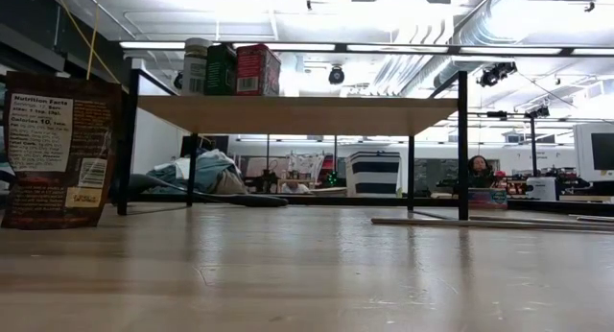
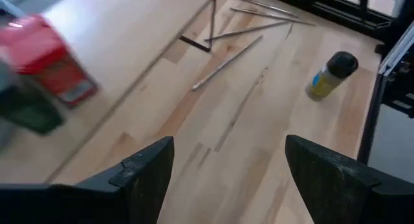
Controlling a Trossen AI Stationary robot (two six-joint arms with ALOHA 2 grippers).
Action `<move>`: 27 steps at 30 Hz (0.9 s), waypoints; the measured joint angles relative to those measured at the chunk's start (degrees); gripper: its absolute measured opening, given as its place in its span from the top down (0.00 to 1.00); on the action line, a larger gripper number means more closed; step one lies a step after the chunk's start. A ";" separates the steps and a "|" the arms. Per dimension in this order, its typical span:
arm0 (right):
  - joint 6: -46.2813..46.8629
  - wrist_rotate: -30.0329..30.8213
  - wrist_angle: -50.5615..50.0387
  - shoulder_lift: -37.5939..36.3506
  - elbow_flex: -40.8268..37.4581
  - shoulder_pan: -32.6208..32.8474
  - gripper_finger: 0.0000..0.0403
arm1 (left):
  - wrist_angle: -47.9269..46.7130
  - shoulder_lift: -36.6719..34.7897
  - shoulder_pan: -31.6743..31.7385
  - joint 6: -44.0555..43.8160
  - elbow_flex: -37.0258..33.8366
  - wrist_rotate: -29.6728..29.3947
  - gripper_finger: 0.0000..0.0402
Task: Shelf spices
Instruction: Put the yellow seasoning bottle on the shelf
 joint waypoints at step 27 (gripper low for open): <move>4.89 5.37 -22.20 26.48 16.93 5.18 0.27 | -19.56 -18.65 0.94 -14.05 -11.63 -4.11 1.00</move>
